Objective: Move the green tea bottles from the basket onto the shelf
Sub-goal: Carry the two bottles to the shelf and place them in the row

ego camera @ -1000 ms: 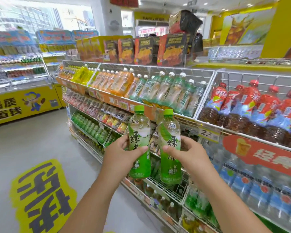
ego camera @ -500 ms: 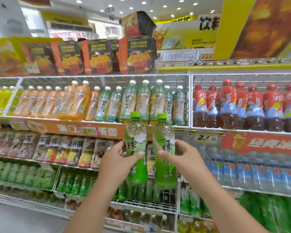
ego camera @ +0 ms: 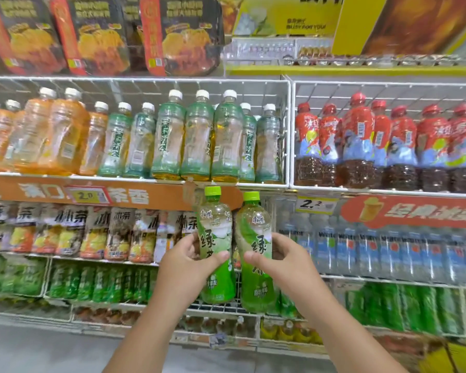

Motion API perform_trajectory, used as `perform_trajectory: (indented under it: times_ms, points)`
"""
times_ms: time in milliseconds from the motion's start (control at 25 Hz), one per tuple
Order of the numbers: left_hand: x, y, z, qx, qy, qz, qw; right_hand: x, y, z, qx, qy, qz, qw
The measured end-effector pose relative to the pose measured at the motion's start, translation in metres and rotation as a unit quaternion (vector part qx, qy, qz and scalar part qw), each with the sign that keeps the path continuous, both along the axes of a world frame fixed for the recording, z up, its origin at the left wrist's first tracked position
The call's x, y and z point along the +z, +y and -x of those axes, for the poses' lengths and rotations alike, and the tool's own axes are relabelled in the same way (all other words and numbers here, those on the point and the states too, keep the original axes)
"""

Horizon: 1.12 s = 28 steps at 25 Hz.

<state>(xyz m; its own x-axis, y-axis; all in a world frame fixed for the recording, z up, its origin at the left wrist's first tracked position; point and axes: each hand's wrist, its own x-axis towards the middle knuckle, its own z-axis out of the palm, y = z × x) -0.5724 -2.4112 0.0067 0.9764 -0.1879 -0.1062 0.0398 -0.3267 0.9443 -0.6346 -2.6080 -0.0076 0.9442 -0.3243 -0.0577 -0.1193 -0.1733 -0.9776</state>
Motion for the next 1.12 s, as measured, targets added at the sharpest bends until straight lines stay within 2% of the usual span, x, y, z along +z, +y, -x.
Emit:
perform_trajectory:
  times_ms: [120, 360, 560, 800, 1120]
  points:
    - [-0.020, -0.002, -0.006, -0.009, 0.020, -0.003, 1.000, -0.023, 0.000, 0.000, 0.003, 0.028, -0.015, 0.999]
    - [-0.078, 0.021, -0.038, -0.062, 0.065, 0.019, 0.996, -0.083, 0.031, -0.017, -0.060, 0.065, -0.002, 0.996]
    - [-0.154, 0.048, -0.053, -0.076, 0.152, 0.019, 0.985, -0.138, 0.061, -0.027, -0.094, 0.084, -0.030, 0.992]
    - [-0.258, 0.067, -0.061, -0.072, 0.231, 0.025, 0.970, -0.229, 0.072, -0.031, -0.085, 0.123, -0.061, 0.987]
    - [-0.363, 0.043, -0.090, -0.061, 0.238, 0.041, 0.969, -0.338, 0.059, -0.057, -0.108, 0.167, -0.060, 0.978]
